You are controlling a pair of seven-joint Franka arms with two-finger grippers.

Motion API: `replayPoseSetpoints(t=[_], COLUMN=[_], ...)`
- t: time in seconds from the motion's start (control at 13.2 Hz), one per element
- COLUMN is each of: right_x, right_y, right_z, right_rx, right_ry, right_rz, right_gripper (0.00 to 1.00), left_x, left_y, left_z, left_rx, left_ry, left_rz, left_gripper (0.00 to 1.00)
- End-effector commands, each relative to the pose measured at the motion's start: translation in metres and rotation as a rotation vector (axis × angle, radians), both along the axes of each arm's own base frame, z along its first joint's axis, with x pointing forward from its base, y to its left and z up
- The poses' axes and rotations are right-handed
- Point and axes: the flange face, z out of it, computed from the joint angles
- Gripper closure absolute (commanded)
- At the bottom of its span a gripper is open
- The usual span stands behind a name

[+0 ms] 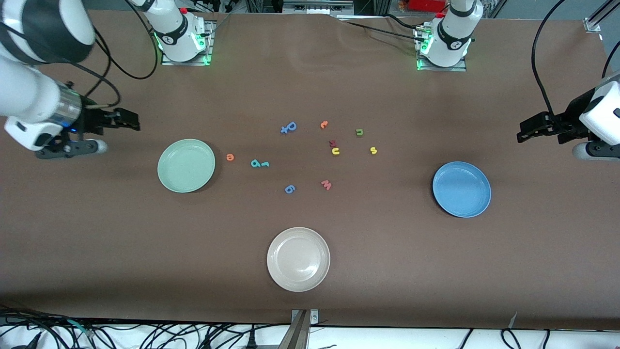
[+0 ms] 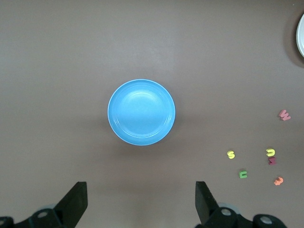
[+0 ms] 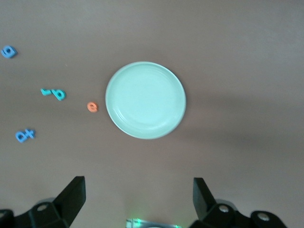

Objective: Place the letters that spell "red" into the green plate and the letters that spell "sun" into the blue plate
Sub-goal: 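Move the right gripper toward the teal letters while the left gripper moves out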

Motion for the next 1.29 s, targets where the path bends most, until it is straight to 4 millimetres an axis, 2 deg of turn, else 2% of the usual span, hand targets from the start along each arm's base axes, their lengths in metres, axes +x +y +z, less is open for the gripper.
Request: replayPoseSetpoints(t=[0.0,0.15,0.23,0.3,0.38,0.46,0.53,0.61,0.68,0.83,0.91,1.06,1.21], right_x=[0.01,0.02,0.015,0.011,0.006,0.005,0.008,0.008,0.007,0.004,-0.001,-0.027,-0.053], right_y=[0.068,0.126,0.153,0.17,0.198,0.207,0.206,0.208,0.21,0.223,0.224,0.242,0.253], right_z=[-0.025,-0.076,-0.082,-0.085,-0.098,-0.113,-0.123,-0.144,-0.155,-0.16,-0.172,-0.205,-0.236], right_rx=[-0.01,-0.035,-0.037,-0.053,-0.066,-0.083,-0.111,-0.161,-0.188,-0.18,-0.184,-0.148,-0.088], right_ry=[-0.036,-0.058,-0.075,-0.085,-0.106,-0.102,-0.094,-0.07,-0.066,-0.094,-0.108,-0.157,-0.186], right_rz=[-0.068,-0.179,-0.245,-0.351,-0.434,-0.544,-0.715,-0.87,-0.941,-1.011,-1.076,-1.145,-1.208], right_gripper=[0.0,0.0,0.0,0.01,0.01,0.02,0.02,0.02,0.02,0.02,0.02,0.02,0.02], left_x=[0.001,0.006,0.016,0.024,0.026,0.026,0.025,0.022,0.02,0.013,0.007,-0.017,-0.049], left_y=[0.001,0.001,-0.002,-0.005,-0.016,-0.031,-0.051,-0.075,-0.091,-0.121,-0.136,-0.173,-0.211], left_z=[0.004,-0.007,-0.031,-0.051,-0.059,-0.065,-0.08,-0.095,-0.112,-0.136,-0.145,-0.176,-0.223], left_rx=[0.005,0.001,-0.003,-0.014,-0.016,-0.019,-0.019,-0.021,-0.06,-0.091,-0.09,-0.09,-0.089], left_ry=[-0.008,0.008,0.047,0.081,0.093,0.106,0.134,0.167,0.201,0.205,0.194,0.138,0.076], left_rz=[-0.009,0.005,0.001,-0.004,-0.021,-0.045,-0.072,-0.089,-0.062,-0.049,-0.029,0.02,0.096], left_gripper=[0.0,0.0,0.0,0.0,0.0,0.0,0.0,0.0,0.0,0.0,0.0,0.0,0.0])
